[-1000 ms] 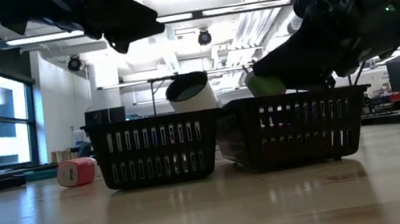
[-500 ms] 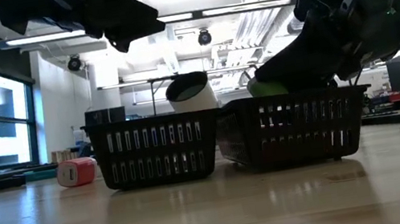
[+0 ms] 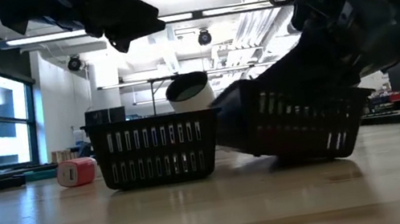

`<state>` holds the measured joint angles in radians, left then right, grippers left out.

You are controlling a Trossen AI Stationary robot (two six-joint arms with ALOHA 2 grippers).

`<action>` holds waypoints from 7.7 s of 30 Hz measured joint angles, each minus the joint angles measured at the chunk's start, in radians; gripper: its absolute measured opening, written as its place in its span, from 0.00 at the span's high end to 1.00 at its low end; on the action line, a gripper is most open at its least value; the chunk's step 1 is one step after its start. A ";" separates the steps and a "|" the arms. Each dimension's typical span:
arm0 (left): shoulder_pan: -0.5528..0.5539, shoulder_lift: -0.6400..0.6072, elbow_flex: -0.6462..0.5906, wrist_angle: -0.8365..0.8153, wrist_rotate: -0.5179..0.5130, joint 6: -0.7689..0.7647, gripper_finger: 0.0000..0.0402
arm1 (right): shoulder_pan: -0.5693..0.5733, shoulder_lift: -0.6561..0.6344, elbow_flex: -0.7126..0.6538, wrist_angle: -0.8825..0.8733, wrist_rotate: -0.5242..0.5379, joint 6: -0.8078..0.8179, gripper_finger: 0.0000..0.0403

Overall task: Pick & Place Office items
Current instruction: Put the green charger adapter into the right black bin, then put the light blue digital clock into the left black bin

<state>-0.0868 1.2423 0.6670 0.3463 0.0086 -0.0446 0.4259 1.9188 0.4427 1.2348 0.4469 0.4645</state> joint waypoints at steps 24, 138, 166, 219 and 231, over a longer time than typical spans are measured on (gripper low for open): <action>0.000 0.000 0.000 -0.001 0.024 -0.005 0.61 | 0.000 0.031 -0.001 0.087 -0.038 -0.047 0.44; 0.502 -0.148 0.085 -1.269 -0.355 -0.347 0.50 | -0.036 -0.588 -0.001 -0.679 0.197 -0.281 0.43; 0.808 -0.120 0.084 -1.223 -0.035 -0.099 0.50 | -0.035 -0.588 -0.001 -0.679 0.151 -0.281 0.43; 0.587 0.154 0.198 -1.202 0.075 -0.013 0.50 | -0.035 -0.588 -0.001 -0.678 0.119 -0.251 0.43; 0.592 0.052 0.282 -1.408 -0.143 -0.061 0.50 | -0.035 -0.588 -0.001 -0.678 0.098 -0.251 0.43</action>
<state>0.5054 1.2940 0.9485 -1.0615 -0.1345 -0.1055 0.3908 1.3312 0.4419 0.5564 0.5448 0.2138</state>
